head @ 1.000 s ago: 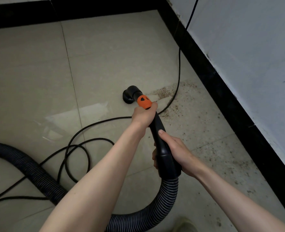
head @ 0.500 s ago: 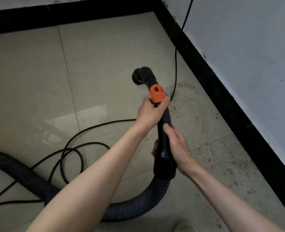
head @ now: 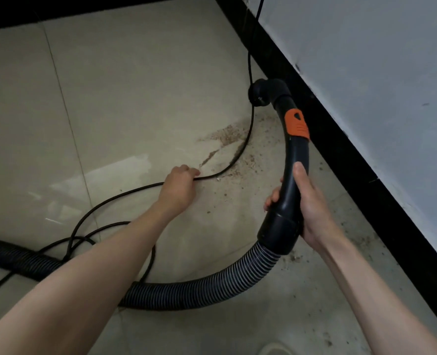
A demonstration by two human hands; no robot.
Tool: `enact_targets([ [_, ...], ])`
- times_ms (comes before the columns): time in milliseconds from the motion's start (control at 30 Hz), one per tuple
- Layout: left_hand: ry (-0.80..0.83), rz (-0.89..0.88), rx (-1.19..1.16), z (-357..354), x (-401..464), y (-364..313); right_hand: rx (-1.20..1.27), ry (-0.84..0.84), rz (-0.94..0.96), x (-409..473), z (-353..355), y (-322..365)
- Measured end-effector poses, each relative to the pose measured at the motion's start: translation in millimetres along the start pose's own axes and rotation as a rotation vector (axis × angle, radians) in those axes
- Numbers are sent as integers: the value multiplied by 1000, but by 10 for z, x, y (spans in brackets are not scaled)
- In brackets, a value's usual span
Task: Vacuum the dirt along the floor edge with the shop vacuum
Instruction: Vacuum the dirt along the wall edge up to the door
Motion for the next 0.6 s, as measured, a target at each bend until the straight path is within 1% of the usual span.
enact_targets([
  [100,25,-75,147,-148,101,-33,121,15,-61,86,6,-60],
  [200,35,-126,223,-251,203,-70,185,-57,-57,179,79,-58],
  [267,39,-175,243,-274,241,-116,155,-122,-52,228,129,-71],
  [333,0,-211,176,-196,250,-139,116,-142,-52,258,122,-90],
  [400,-39,-213,92,-42,263,-93,92,-139,-57,271,66,-95],
  [500,-95,-180,75,273,374,116,54,-145,-59,315,-51,-58],
  [600,-196,-69,99,626,465,548,16,-171,-65,399,-232,29],
])
Point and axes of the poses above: each hand's wrist, its own x-axis towards the middle knuckle, its own z-axis out of the back of the hand, y = z × x, the point moved 10 cm from there along x, towards the middle knuckle, and after that the axes turned 8 degrees about -y, right-handed, at the moved point
